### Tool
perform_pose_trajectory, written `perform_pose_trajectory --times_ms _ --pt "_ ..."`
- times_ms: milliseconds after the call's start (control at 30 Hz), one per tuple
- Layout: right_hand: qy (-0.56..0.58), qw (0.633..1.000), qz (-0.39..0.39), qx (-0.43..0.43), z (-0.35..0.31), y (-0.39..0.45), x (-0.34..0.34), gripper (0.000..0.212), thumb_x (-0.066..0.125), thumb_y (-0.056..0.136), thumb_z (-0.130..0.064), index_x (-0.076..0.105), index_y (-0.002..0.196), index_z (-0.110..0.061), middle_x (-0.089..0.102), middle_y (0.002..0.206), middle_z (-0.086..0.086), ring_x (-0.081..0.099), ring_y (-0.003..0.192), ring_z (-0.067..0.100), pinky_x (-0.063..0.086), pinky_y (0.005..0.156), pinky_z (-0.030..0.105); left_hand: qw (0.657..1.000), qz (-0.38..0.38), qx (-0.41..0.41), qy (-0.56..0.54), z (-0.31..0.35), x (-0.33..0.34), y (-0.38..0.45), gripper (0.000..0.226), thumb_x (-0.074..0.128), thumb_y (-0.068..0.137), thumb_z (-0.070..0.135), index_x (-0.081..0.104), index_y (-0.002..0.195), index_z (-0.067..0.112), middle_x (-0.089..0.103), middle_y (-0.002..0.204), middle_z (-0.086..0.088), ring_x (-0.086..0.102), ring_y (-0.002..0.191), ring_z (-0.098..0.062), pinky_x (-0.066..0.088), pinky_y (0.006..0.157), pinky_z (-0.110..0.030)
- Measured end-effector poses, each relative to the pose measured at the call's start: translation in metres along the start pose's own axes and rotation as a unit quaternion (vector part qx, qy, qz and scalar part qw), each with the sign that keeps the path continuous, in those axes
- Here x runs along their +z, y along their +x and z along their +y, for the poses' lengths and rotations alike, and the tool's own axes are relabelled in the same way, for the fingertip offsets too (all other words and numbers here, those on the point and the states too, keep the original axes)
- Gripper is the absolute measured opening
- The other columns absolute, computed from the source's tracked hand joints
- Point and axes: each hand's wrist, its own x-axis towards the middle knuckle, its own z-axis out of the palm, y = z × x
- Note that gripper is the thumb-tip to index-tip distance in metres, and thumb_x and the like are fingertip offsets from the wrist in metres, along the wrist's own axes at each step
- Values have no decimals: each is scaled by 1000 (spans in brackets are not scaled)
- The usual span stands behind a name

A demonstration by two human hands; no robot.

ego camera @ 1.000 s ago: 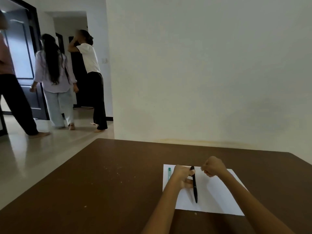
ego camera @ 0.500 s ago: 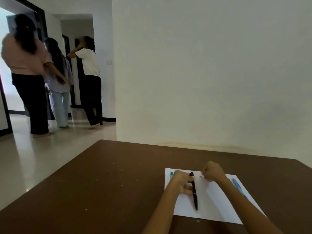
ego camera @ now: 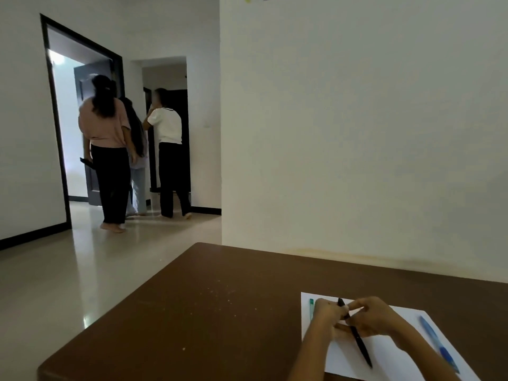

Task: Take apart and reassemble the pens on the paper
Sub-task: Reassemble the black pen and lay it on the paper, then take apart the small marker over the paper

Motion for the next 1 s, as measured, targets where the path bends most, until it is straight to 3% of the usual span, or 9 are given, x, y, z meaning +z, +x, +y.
perform_pose_trajectory --times_ms 100,267,400,467,633,700,800,933,1000 --pt "-32 999 11 12 -2 -5 2 13 68 81 -5 69 80 -18 70 79 6 68 64 13 54 54 18 996 27 9 81 1 3 -2 35 56 92 18 53 123 3 64 120 -13 64 107 -24 53 93 -38" --pt "-74 995 52 35 3 -13 -1 20 64 83 -6 70 101 1 65 81 11 63 70 17 56 65 23 984 72 52 157 1 -5 -8 30 47 96 17 47 123 3 63 110 -14 69 71 -27 60 66 -39" --pt "-72 994 67 56 7 -16 1 23 64 84 -6 69 103 4 66 85 14 62 68 19 58 77 28 922 178 141 313 -3 -22 -2 24 46 93 9 58 114 8 61 117 -11 63 101 -26 55 85 -35" --pt "-71 994 68 58 7 -15 3 25 65 85 -10 69 106 2 66 86 13 62 68 19 57 79 29 895 206 158 363 -6 -29 2 22 46 95 12 56 115 8 59 120 -9 59 107 -23 51 87 -31" --pt "-39 993 114 20 2 -12 5 30 62 91 -25 65 105 2 63 87 13 60 75 21 54 85 34 873 216 132 418 -12 -35 10 43 57 91 31 44 125 7 53 127 -11 56 113 -23 48 89 -29" --pt "-33 991 128 -6 0 -12 4 26 59 92 -21 67 104 1 67 93 16 61 75 22 55 84 35 862 215 124 443 -12 -35 13 47 58 90 33 45 126 5 53 128 -12 56 115 -24 49 91 -31" --pt "-18 991 132 -28 -2 -13 5 22 57 93 -16 68 105 0 66 92 13 60 73 20 54 75 30 844 207 128 479 -9 -34 17 32 57 92 21 53 121 7 57 125 -10 57 114 -23 51 92 -31" --pt "19 990 128 -58 -7 -10 15 23 54 93 -9 68 108 2 64 89 11 55 62 14 47 56 18 858 216 115 451 -9 -38 15 35 57 91 31 54 118 10 60 120 -9 59 109 -23 49 84 -30" --pt "53 988 127 -65 -13 -9 23 23 54 93 -7 67 109 4 65 92 13 56 66 15 47 55 16 872 226 108 421 -12 -40 14 41 60 87 39 54 117 12 61 118 -7 60 106 -22 48 81 -29"
